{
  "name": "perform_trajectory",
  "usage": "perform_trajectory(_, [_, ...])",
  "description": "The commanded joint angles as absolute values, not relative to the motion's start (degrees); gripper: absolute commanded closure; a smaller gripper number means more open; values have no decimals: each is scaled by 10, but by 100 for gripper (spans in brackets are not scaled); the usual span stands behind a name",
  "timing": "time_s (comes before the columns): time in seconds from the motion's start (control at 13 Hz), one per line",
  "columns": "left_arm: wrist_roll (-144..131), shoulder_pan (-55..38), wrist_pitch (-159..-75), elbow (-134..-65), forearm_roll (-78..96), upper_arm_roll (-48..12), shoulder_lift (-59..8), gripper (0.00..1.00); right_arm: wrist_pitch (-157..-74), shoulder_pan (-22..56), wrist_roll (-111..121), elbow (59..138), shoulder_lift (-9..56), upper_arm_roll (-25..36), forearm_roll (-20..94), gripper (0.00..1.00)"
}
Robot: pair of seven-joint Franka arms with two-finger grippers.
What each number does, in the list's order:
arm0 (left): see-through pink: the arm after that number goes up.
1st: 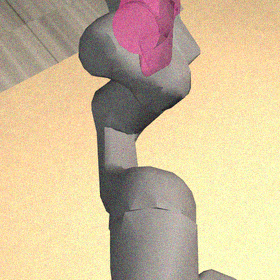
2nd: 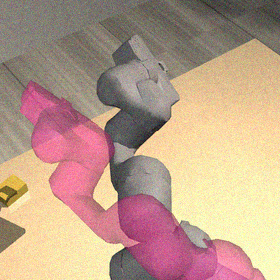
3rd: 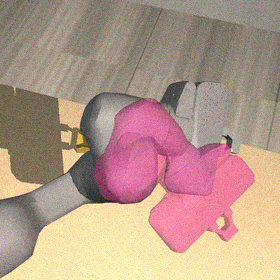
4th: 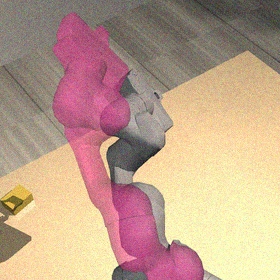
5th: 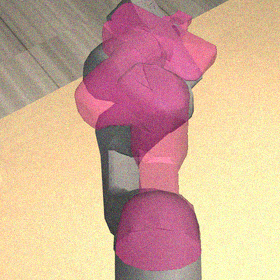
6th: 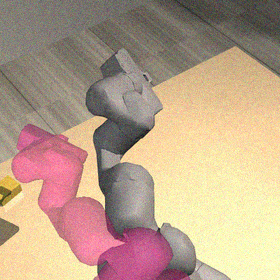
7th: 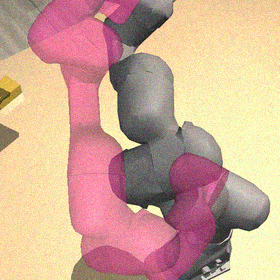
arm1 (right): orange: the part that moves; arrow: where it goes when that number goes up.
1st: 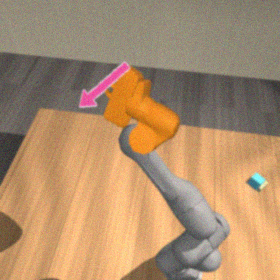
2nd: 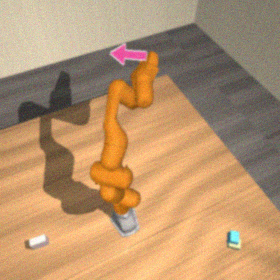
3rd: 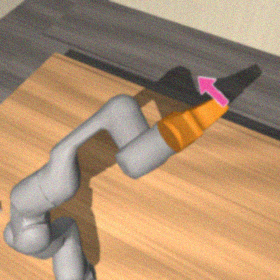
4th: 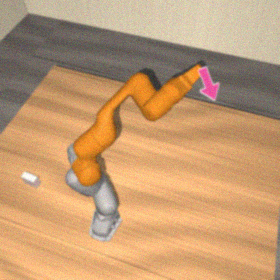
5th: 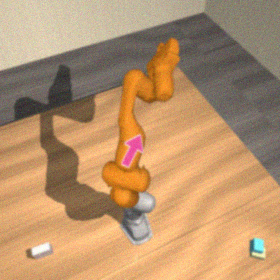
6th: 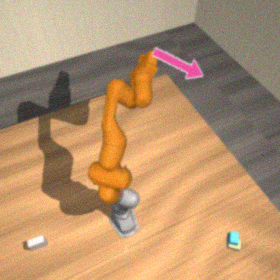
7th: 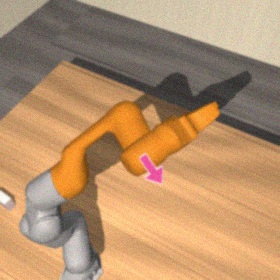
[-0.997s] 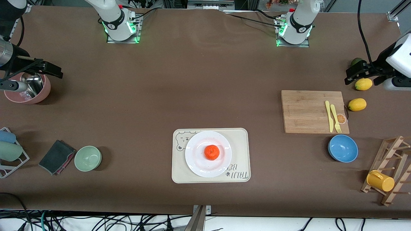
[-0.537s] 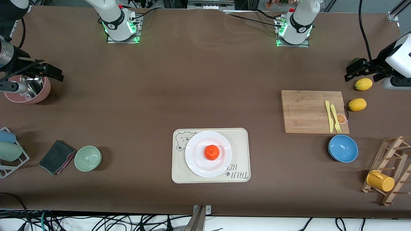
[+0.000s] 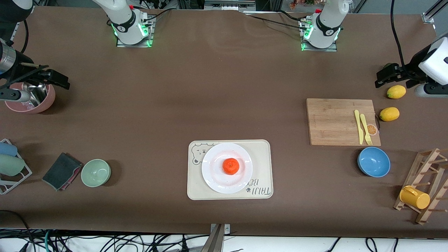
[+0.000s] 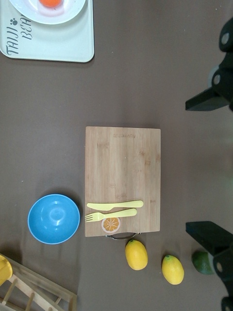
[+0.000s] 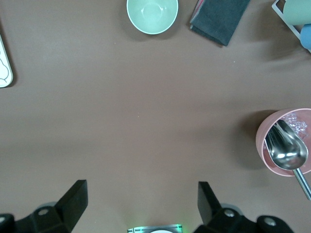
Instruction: Place orange and plate with both arms
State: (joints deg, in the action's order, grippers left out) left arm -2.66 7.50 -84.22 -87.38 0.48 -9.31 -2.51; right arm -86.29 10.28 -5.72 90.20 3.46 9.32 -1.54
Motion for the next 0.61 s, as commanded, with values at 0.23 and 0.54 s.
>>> perform_trajectory(0.23, [-16, 81, -840, -888, 4, -93, -9, 0, -867, 103, -50, 913, 26, 92, -6, 0])
perform_trajectory(0.54, [-16, 82, -840, -887, 4, -93, -10, 0, -867, 104, -50, 914, 27, 92, -6, 0])
